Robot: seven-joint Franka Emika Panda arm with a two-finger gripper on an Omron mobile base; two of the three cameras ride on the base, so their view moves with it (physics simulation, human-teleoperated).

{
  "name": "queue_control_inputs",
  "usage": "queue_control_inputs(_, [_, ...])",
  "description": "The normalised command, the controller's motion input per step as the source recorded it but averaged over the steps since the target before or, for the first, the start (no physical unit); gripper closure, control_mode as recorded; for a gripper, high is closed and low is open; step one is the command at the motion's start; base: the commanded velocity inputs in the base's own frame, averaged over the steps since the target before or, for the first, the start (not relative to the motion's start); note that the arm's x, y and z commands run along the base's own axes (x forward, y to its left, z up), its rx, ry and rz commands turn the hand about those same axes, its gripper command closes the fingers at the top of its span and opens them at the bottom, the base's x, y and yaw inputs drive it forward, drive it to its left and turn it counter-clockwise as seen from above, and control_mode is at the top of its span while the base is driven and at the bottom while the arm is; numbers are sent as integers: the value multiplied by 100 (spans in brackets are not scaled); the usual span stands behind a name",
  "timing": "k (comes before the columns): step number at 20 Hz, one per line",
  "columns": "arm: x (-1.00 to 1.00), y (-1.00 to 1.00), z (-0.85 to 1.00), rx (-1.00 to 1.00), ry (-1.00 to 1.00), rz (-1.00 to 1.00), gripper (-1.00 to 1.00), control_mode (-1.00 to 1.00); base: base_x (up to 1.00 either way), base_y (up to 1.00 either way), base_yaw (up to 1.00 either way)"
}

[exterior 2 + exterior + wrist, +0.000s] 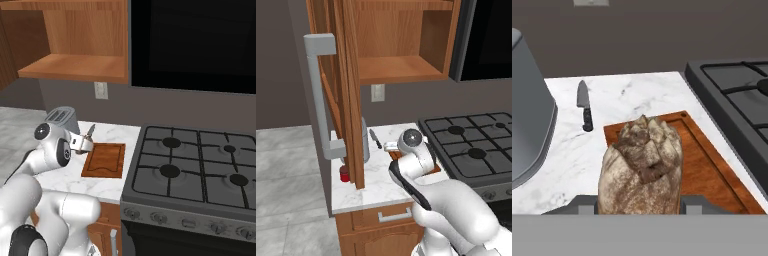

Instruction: Pick the bread, place it on the cutting board, pick the jam, place it on the counter, and close the cabinet.

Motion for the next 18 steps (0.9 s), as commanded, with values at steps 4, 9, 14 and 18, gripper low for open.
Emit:
queue_control_inputs(4, [15, -2, -19, 0, 0, 0, 100, -100, 0, 0, 0])
queue_control_inputs(9, [16, -3, -19, 0, 0, 0, 100, -100, 0, 0, 0])
queue_control_inputs(14, [18, -3, -19, 0, 0, 0, 100, -100, 0, 0, 0])
queue_control_inputs(18, [17, -7, -18, 0, 0, 0, 100, -100, 0, 0, 0])
